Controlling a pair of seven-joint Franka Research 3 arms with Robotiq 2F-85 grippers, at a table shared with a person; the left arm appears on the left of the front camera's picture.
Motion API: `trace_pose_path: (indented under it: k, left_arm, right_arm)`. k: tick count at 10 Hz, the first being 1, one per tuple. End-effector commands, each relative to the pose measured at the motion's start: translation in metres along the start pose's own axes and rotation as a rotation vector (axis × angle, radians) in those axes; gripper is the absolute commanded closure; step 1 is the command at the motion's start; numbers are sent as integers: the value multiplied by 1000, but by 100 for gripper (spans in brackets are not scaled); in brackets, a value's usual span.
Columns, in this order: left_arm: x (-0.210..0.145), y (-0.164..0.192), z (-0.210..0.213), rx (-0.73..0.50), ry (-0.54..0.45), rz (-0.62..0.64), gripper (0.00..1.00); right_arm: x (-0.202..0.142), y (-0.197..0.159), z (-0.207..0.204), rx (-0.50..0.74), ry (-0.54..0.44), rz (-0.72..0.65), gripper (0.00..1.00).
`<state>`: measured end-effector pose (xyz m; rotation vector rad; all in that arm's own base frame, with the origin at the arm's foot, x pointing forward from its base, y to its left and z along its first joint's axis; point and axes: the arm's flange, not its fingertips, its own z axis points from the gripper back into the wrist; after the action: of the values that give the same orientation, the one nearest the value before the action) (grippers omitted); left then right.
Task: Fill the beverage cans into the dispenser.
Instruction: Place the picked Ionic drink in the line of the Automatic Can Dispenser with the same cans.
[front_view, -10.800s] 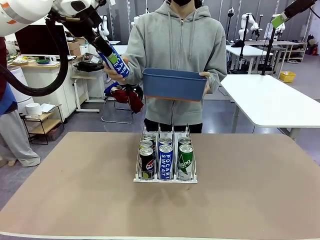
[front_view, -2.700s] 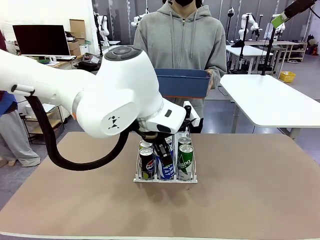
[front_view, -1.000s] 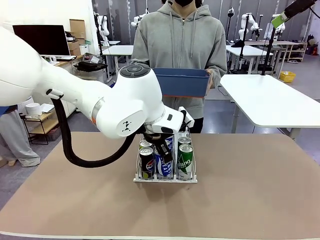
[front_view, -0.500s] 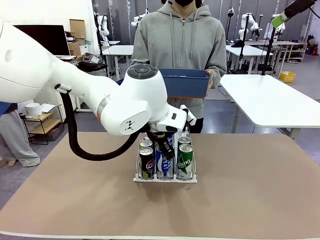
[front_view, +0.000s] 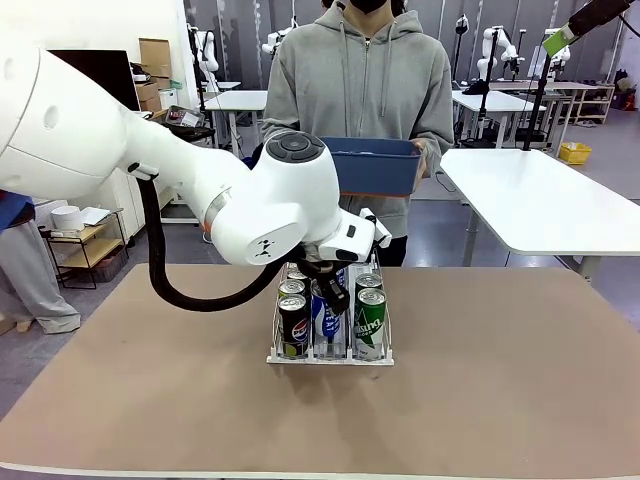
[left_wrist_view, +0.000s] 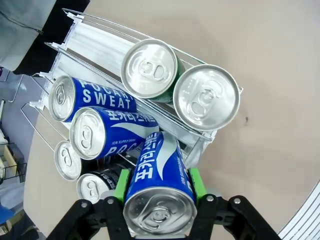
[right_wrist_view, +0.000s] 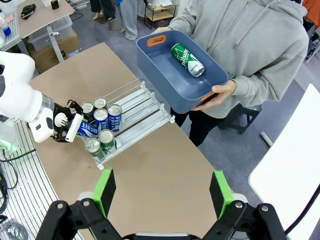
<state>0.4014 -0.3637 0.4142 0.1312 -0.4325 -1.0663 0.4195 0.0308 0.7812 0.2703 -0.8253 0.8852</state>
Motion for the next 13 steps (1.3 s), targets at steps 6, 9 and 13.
trace_pose_path:
  k: [6,9,13]
  left_arm:
    - [4,18,-27,-205,134,92,43]
    - [8,9,-32,-162,103,113,43]
    - [8,8,-20,-148,102,123,23]
  right_arm:
    - [0,1,0,1,0,-1,0]
    - [0,1,0,1,0,-1,0]
    - [0,1,0,1,0,-1,0]
